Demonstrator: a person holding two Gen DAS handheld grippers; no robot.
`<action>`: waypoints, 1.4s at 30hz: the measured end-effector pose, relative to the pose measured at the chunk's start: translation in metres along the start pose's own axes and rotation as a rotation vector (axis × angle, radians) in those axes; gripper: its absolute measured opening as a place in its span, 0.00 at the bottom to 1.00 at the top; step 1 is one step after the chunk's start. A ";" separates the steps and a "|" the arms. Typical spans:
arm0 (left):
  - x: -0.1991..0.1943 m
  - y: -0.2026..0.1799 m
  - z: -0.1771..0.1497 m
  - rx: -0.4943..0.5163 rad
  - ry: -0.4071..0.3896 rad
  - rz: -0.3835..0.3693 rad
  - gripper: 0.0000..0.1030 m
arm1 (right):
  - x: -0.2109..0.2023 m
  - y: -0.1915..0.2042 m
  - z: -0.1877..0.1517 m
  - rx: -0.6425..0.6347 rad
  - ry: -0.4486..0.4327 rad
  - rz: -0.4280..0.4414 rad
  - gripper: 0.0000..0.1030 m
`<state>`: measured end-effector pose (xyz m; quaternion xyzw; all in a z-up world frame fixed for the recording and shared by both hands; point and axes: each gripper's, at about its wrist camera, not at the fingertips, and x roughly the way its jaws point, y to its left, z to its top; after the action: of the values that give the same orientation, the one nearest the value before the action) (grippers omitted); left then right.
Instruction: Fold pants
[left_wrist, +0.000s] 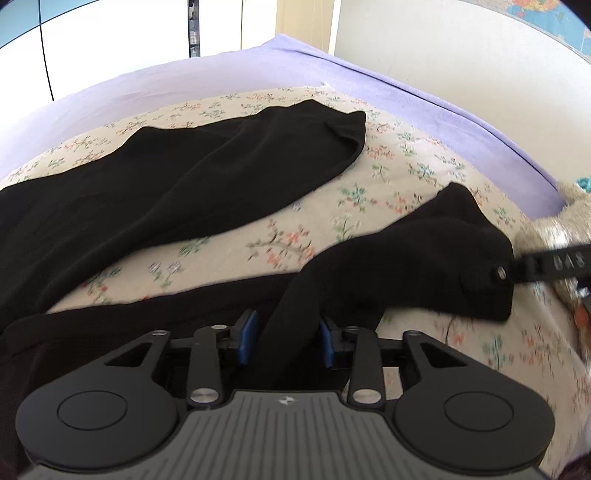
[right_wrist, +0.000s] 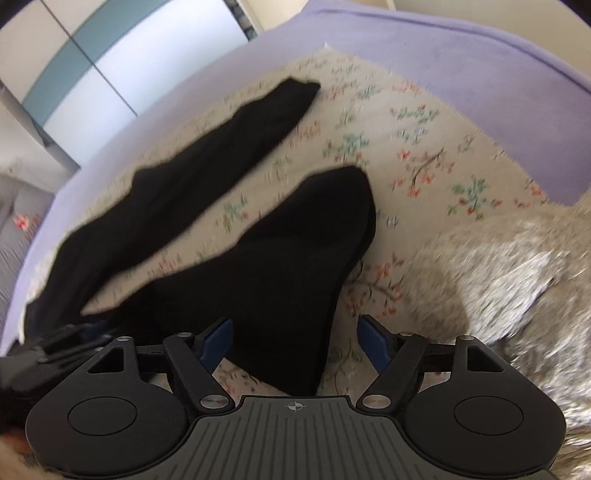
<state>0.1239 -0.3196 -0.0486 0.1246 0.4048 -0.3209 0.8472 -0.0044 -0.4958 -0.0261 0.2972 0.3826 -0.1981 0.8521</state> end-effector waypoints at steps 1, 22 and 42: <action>-0.004 0.003 -0.004 0.001 0.004 -0.007 0.81 | 0.002 0.001 -0.001 -0.011 -0.011 -0.006 0.72; -0.085 -0.008 -0.087 0.242 -0.037 -0.047 0.88 | -0.109 -0.003 0.031 0.102 -0.340 0.101 0.02; -0.086 -0.067 -0.129 0.468 -0.194 0.356 0.66 | -0.139 0.003 0.023 0.063 -0.431 0.089 0.02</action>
<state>-0.0375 -0.2722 -0.0616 0.3541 0.2092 -0.2624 0.8729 -0.0775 -0.4937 0.0939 0.2911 0.1720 -0.2311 0.9123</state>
